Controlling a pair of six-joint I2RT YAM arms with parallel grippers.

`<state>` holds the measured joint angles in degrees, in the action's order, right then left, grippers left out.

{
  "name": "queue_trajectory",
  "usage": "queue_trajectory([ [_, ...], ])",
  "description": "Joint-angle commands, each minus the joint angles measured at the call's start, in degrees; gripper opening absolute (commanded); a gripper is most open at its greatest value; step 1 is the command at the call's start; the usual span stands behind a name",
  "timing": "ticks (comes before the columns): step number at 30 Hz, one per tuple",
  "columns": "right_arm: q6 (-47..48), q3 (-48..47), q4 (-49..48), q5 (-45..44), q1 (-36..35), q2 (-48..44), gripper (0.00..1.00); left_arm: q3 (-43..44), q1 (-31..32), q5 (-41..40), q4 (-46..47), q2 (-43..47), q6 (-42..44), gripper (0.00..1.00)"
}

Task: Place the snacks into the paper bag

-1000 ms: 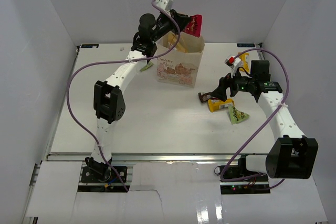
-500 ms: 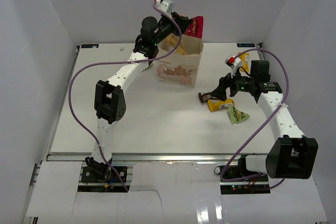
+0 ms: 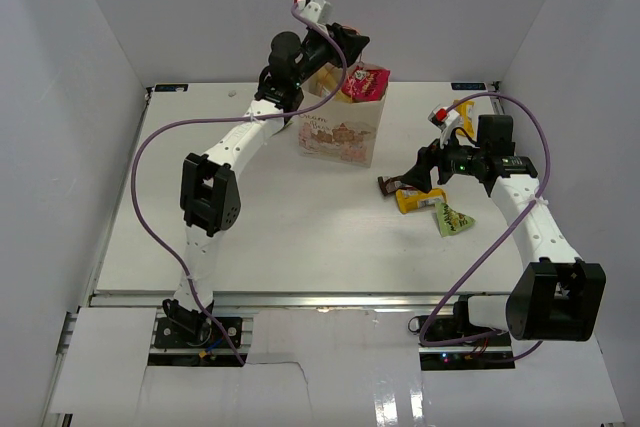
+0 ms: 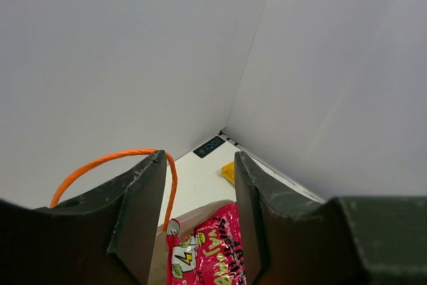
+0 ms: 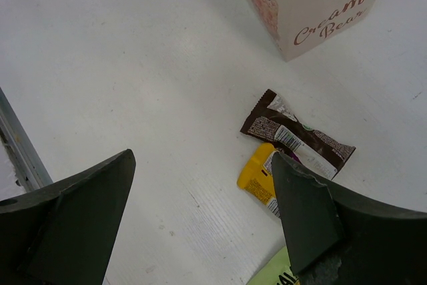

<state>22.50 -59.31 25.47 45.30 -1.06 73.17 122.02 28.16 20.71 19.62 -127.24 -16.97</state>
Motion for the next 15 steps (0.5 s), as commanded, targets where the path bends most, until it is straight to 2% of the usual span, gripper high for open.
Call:
queue_trajectory([
  [1, -0.61, -0.89, -1.92, 0.41, 0.36, -0.22, 0.88, 3.23, 0.40, -0.93, 0.60, 3.05, 1.67, 0.56],
  [5, -5.26, -6.94, -2.71, 0.92, 0.36, 3.73, 0.84, -0.80, 0.23, -1.63, 0.33, 9.36, 5.63, 0.59],
  [9, -11.15, -18.98, -4.55, 7.25, 0.10, 9.78, 0.80, -14.14, 0.05, -4.09, -0.02, 21.30, 10.90, 0.61],
  [11, -13.97, -26.36, -6.83, 9.53, -1.22, 12.68, 0.75, -24.25, -0.30, -6.99, -0.10, 29.57, 13.45, 0.62],
  [13, -16.25, -30.84, -8.42, 9.20, -3.06, 14.71, 0.72, -34.58, -0.56, -10.14, -0.89, 35.10, 14.68, 0.65],
  [15, -16.96, -37.44, -9.04, 6.22, -5.60, 18.40, 0.61, -41.21, -1.09, -11.13, -2.55, 43.37, 14.51, 0.66],
])
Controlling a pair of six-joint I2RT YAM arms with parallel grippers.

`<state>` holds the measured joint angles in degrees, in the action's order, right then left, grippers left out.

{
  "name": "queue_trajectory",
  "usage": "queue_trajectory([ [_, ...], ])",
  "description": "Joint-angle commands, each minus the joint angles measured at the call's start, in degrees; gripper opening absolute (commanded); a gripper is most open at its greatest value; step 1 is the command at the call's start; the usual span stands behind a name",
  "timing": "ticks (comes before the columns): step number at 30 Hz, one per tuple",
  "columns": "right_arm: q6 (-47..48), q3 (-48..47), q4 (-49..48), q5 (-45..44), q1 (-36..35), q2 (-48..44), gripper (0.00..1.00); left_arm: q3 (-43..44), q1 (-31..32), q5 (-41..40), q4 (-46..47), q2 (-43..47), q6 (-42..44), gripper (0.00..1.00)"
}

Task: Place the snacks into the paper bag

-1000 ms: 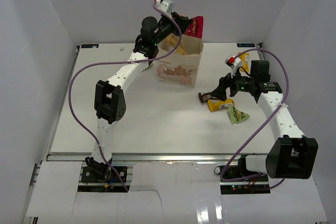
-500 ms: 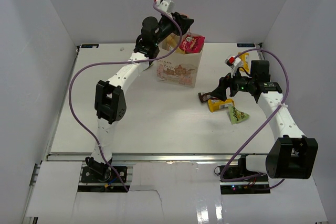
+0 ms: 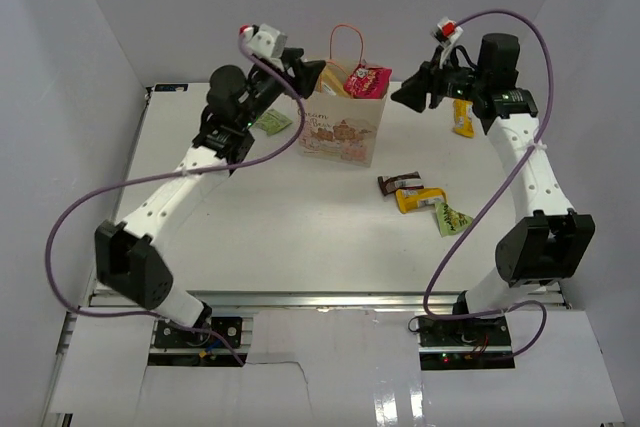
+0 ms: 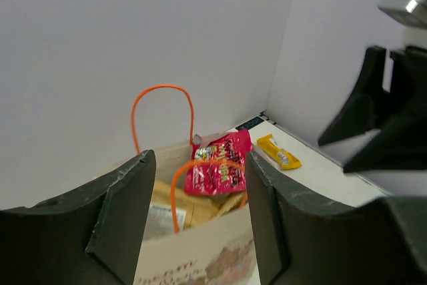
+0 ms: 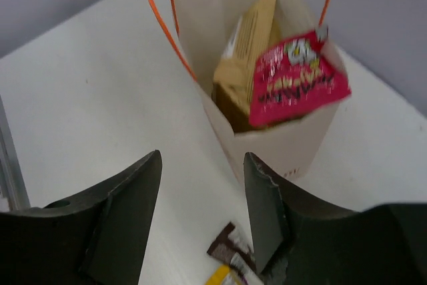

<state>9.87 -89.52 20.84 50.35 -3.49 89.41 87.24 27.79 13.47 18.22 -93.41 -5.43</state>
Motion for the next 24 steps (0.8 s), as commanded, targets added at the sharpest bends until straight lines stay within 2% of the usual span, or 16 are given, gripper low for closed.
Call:
queue_trajectory([
  [1, -3.72, -9.69, -3.71, -0.67, -4.15, 3.83, 0.58, -9.52, -0.89, -5.55, -2.04, 12.08, 2.45, 0.66],
  [2, -3.19, -14.93, -2.74, -3.21, -5.20, 7.15, 0.49, -15.46, -1.16, -6.26, -2.92, 17.15, 1.92, 0.67],
  [5, -0.56, -22.43, -0.10, -10.14, -9.77, 12.44, 0.40, -26.37, -1.60, -9.51, -6.34, 27.09, -0.36, 0.67],
  [9, 5.06, -28.76, 2.01, -22.55, -16.36, 17.90, 0.31, -35.64, -1.69, -13.55, -14.67, 38.61, -4.05, 0.68],
  [13, 8.23, -29.40, 2.71, -32.57, -17.43, 20.45, 0.20, -40.91, -1.69, -18.65, -22.77, 49.44, -6.87, 0.69],
  [17, 11.04, -29.31, 4.99, -36.45, -17.52, 21.77, 0.16, -45.13, -1.69, -22.78, -29.36, 59.19, -10.38, 0.70],
  [24, 15.88, -33.35, 10.17, -43.05, -18.22, 26.34, 0.15, -48.66, -1.69, -24.64, -31.58, 63.70, -13.99, 0.70],
])
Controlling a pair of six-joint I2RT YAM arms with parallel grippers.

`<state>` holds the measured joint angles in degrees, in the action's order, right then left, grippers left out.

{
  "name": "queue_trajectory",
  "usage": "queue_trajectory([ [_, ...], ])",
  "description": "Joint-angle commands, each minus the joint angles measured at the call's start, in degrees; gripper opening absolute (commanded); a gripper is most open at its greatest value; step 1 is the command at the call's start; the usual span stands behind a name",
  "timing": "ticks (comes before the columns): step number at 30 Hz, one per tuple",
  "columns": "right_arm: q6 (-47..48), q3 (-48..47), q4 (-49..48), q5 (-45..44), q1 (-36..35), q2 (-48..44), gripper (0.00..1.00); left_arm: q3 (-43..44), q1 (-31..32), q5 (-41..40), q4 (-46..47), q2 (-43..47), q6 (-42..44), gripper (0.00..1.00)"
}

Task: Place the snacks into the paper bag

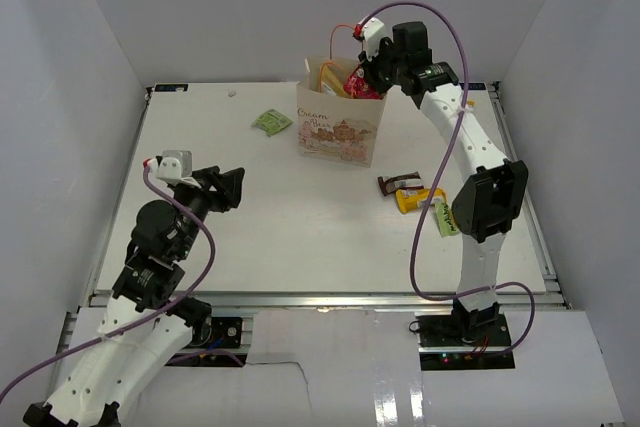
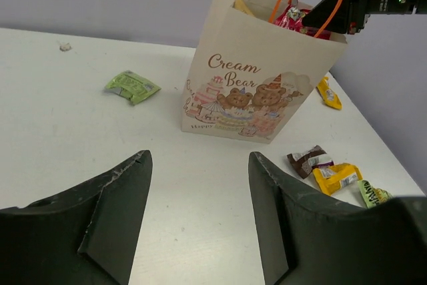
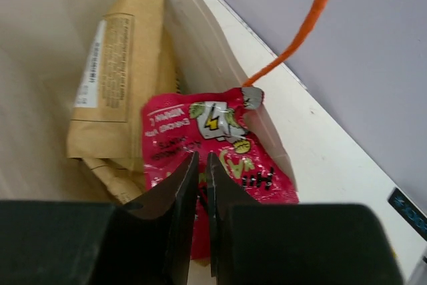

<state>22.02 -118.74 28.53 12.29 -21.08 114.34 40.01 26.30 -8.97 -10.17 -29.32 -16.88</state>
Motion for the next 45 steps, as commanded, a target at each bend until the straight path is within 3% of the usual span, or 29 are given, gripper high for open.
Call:
queue_trajectory([
  [1, 4.86, -5.96, 3.27, -7.09, -0.89, 2.89, 0.16, -1.69, -0.20, -2.28, -3.27, -0.47, -2.63, 0.70],
  [6, 6.89, -7.56, 4.60, -12.03, -2.38, 5.01, 0.16, -1.69, -0.20, -2.19, -2.48, -1.79, -1.66, 0.71],
  [25, 9.97, -8.52, 7.24, -7.11, -4.58, 8.26, 0.23, -2.57, -0.20, 0.09, 0.42, -3.55, -1.04, 0.72],
  [34, 3.83, -13.63, 4.86, -1.67, -1.78, -0.25, 0.24, -1.78, -0.20, 1.24, 0.42, -4.60, -1.57, 0.73],
  [39, -1.63, -5.04, 4.87, 9.30, 6.92, -8.95, 0.27, -1.95, -0.20, 1.50, 0.86, -5.83, -2.54, 0.74],
  [41, -1.54, 3.31, 4.60, 14.30, 10.77, -13.17, 0.30, -1.95, -0.20, 1.33, 0.86, -6.45, -3.33, 0.77],
  [42, -1.28, 9.51, 4.77, 15.73, 11.84, -15.71, 0.35, -1.87, -0.20, 1.06, 0.68, -6.71, -3.94, 0.84],
  [43, -1.10, 9.58, 5.04, 17.05, 12.98, -17.04, 0.39, -1.86, -0.20, 0.98, 0.68, -6.89, -4.47, 0.86],
  [45, 1.17, 20.26, 6.61, 20.92, 14.92, -19.59, 0.55, -1.86, -0.20, 0.45, 0.24, -7.59, -5.52, 0.90],
])
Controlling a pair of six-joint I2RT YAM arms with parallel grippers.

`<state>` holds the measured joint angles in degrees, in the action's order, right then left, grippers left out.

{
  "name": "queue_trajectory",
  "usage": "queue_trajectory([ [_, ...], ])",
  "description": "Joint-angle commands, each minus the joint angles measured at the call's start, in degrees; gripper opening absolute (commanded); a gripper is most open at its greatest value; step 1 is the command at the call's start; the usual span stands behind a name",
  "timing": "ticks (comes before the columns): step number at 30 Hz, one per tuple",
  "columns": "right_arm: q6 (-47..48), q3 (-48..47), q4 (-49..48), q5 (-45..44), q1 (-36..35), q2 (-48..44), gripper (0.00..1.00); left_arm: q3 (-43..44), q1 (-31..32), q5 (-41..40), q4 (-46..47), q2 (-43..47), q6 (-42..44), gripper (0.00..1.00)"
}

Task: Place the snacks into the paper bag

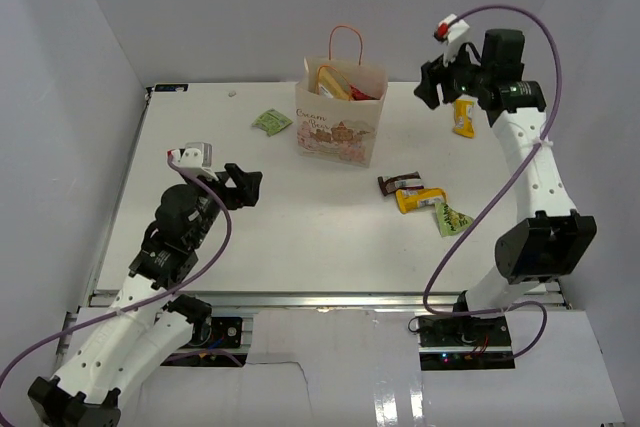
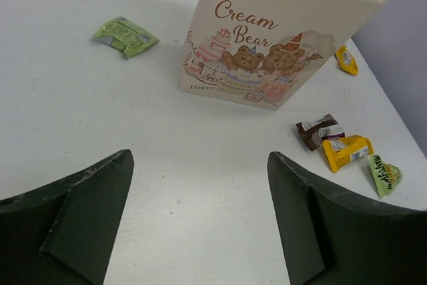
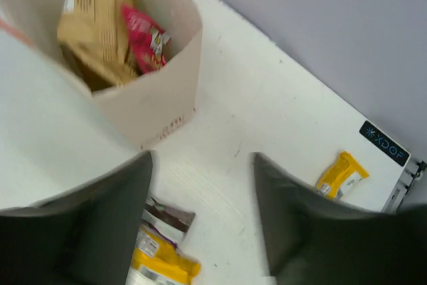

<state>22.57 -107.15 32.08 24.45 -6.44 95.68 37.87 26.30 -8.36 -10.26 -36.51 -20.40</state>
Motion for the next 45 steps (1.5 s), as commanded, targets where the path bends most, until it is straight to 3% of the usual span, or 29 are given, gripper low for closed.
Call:
queue_trajectory([
  [1, 3.42, 15.59, 4.04, 9.30, 0.46, -3.19, 0.75, 0.19, -0.20, -0.69, 0.16, -0.66, -3.31, 0.93],
  [4, 6.26, 25.03, 7.12, 8.87, 0.46, -6.28, 0.84, -0.16, -0.20, -0.87, -0.11, -1.54, -5.08, 0.95],
  [7, 7.57, 34.36, 7.12, 4.93, 0.46, -8.13, 0.87, -0.42, -0.20, 0.18, 0.15, -2.77, -5.87, 0.95],
  [10, 21.94, 39.90, 9.74, 5.77, 0.55, -10.15, 0.88, -0.60, -0.20, 0.89, 0.33, -4.35, -7.10, 0.95],
  [11, 35.31, 42.96, 10.54, 6.31, 0.55, -10.86, 0.89, -0.95, -0.20, 1.59, 0.77, -4.71, -7.45, 0.95],
  [15, 57.01, 46.86, 9.59, 4.91, 0.90, -12.02, 0.87, -1.57, -0.20, 3.17, 2.09, -6.20, -7.98, 0.95],
  [18, 61.26, 42.93, 10.46, 3.85, 0.99, -6.59, 0.82, -1.74, -0.20, 4.31, 2.44, -7.08, -8.34, 0.95],
  [24, 64.71, 36.67, 14.86, 3.42, 0.55, 3.71, 0.69, -2.71, -0.20, 4.67, 1.65, -5.77, -9.21, 0.95],
  [34, 62.43, 37.19, 12.40, -1.24, 0.55, 7.85, 0.52, -5.17, -0.20, 3.52, 1.12, -1.72, -10.71, 0.96],
  [41, 59.35, 39.73, 12.22, -0.19, 0.55, 6.81, 0.21, -4.73, -0.20, 3.70, 1.38, -2.60, -10.45, 0.96],
  [45, 56.46, 40.71, 12.75, 2.17, 0.90, 4.70, 0.13, -5.35, -0.20, 3.70, 2.44, -2.25, -10.45, 0.96],
])
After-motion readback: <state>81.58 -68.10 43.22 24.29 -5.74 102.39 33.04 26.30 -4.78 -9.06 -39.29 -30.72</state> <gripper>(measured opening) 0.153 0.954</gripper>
